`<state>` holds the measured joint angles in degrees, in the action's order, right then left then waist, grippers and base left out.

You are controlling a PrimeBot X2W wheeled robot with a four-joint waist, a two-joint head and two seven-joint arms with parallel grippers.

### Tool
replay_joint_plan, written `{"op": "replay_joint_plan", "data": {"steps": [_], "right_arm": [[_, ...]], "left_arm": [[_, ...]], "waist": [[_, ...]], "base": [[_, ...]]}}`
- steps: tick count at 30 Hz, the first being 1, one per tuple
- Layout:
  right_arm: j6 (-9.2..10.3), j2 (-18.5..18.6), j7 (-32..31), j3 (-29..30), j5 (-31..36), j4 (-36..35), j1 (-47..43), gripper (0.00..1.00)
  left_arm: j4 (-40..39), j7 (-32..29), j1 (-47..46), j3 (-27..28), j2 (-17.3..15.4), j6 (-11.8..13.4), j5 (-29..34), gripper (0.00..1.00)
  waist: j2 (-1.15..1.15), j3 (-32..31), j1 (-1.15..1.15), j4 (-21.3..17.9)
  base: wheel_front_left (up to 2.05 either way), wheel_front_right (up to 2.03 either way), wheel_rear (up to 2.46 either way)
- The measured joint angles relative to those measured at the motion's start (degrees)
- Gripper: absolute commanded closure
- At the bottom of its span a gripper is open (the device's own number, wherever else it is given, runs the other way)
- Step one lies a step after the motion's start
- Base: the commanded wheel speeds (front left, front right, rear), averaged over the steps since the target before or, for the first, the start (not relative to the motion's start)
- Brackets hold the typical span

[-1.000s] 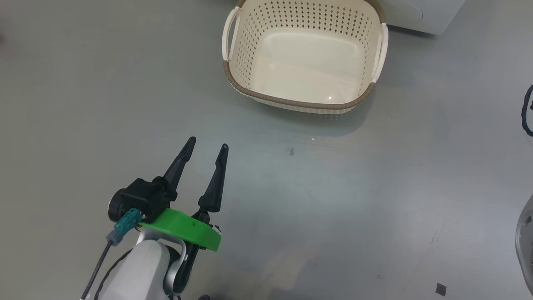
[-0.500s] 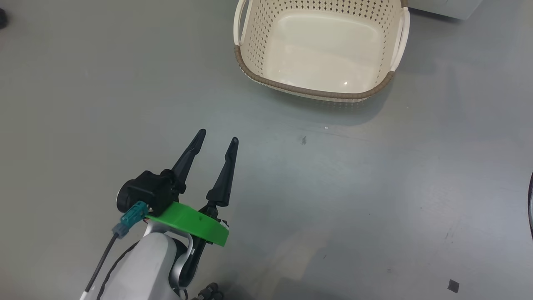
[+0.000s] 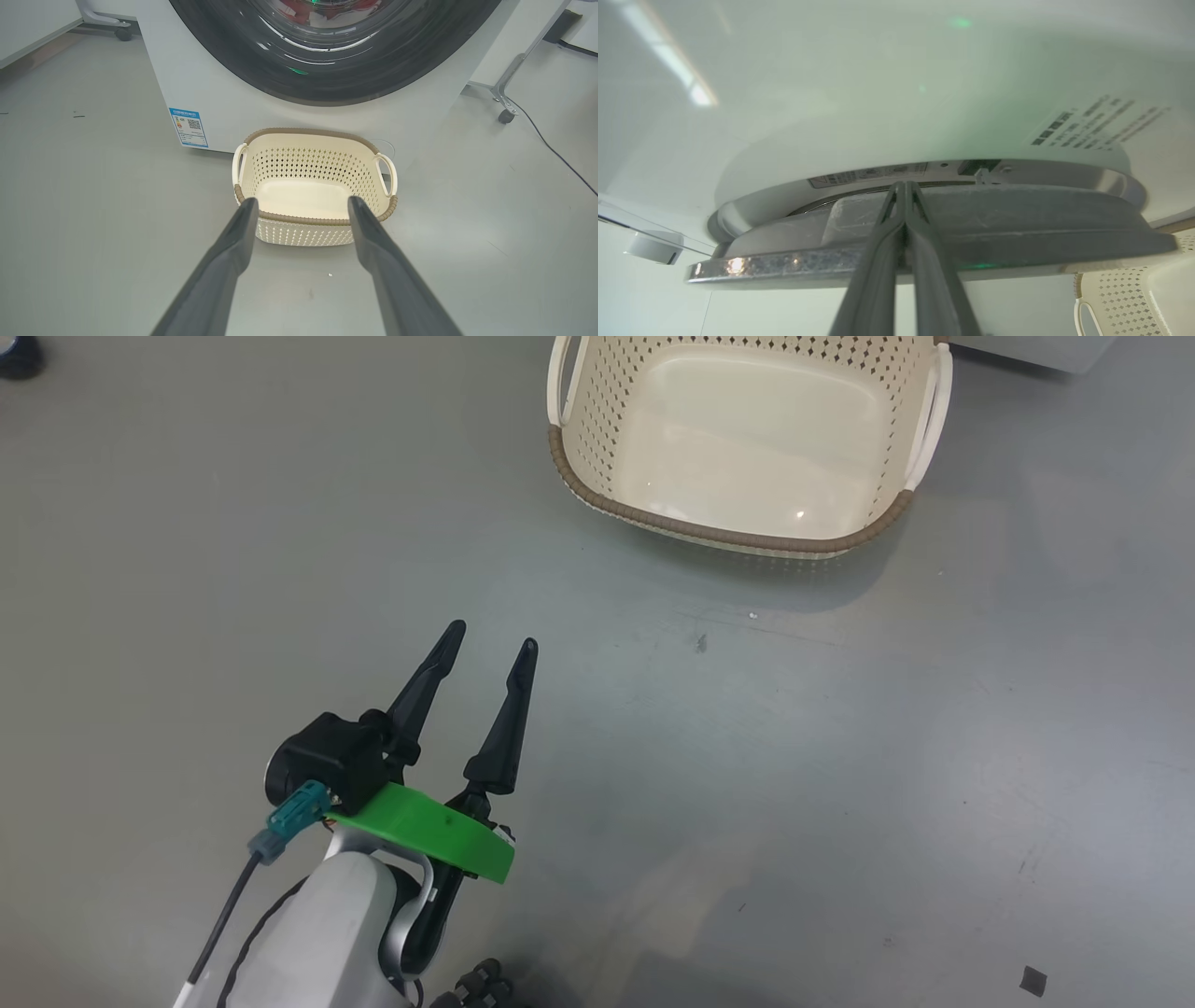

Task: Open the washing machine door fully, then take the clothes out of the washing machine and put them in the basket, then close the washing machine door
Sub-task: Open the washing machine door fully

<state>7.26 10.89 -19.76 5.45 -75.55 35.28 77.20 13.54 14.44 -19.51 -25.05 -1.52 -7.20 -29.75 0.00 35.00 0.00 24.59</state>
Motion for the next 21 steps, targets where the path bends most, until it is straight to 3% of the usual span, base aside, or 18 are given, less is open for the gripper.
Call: {"op": "replay_joint_plan", "data": {"steps": [21], "right_arm": [[0.00, 2.0, -6.0, -0.3, -0.1, 7.9, 4.1, 1.00]], "left_arm": [[0.1, 0.0, -0.7, 0.3, 0.1, 0.0, 0.0, 0.00]], "waist": [[0.00, 0.4, 0.00, 0.5]], "base": [[0.00, 0.00, 0.00]]}}
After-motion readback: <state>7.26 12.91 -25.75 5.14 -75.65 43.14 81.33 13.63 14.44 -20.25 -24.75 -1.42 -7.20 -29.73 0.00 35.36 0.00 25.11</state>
